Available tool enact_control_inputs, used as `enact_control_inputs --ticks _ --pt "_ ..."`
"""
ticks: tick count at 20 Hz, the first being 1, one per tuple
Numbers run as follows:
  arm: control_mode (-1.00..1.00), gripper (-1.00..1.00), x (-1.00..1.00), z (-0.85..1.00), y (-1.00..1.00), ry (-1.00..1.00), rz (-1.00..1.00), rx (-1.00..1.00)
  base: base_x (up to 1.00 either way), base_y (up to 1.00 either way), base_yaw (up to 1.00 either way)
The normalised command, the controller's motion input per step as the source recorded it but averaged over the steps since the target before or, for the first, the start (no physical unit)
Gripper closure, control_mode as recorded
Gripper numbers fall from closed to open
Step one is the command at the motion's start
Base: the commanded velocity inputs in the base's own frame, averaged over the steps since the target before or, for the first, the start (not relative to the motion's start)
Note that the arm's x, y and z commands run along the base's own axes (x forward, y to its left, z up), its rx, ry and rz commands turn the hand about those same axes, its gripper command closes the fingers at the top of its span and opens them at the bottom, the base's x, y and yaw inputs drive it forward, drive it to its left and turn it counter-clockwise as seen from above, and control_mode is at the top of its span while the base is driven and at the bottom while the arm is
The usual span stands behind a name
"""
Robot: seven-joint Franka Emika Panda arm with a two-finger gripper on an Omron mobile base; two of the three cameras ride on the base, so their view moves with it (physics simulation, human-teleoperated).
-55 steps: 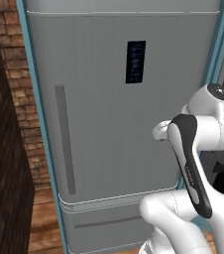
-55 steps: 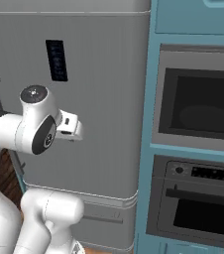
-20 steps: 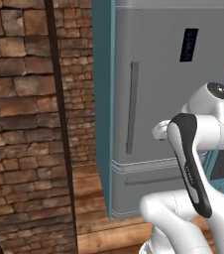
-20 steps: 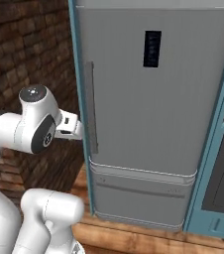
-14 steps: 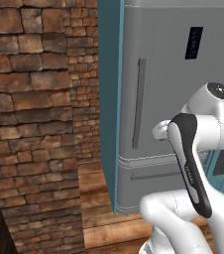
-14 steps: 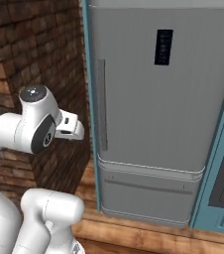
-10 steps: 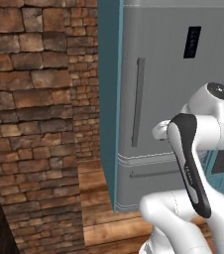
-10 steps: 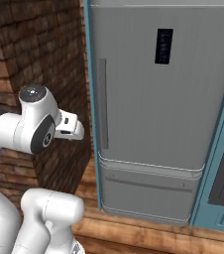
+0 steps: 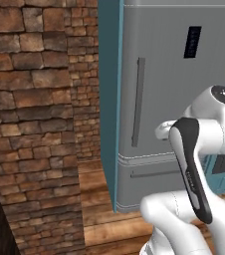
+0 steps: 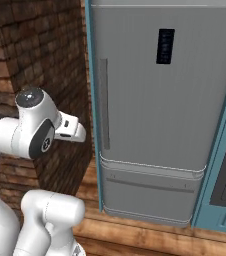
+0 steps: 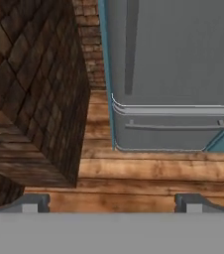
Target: Retrieve the pear and peach from the fridge and place them into the bowl on the dining table.
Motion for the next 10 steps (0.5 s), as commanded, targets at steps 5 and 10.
enact_control_inputs --ticks 5,10 --pt "-1.0 -1.0 0.88 0.0 -0.07 -0.23 -0.02 0.0 0.0 0.0 0.0" --pt "-1.0 -1.0 0.97 0.0 -0.13 -0.2 0.0 0.0 0.0 0.0 0.0"
